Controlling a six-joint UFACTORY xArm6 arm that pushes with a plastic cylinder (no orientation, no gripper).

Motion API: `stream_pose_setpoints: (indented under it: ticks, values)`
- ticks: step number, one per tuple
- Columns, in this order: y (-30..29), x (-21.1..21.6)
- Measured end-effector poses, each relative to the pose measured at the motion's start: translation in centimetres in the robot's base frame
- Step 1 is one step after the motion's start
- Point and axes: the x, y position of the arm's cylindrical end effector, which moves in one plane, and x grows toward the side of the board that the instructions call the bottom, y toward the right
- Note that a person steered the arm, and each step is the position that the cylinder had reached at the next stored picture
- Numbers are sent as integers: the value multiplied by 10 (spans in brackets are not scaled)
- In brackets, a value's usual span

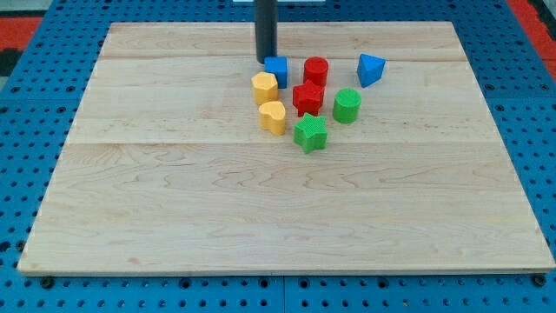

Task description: Move the blue cube closer to the red star

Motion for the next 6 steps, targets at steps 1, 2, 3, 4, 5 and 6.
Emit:
stream_pose_setpoints:
  ticks: [1,2,3,4,5,6]
  values:
    - [-3,23]
    - [27,33]
    - [43,33]
    - [52,33]
    - [52,33]
    - [70,33]
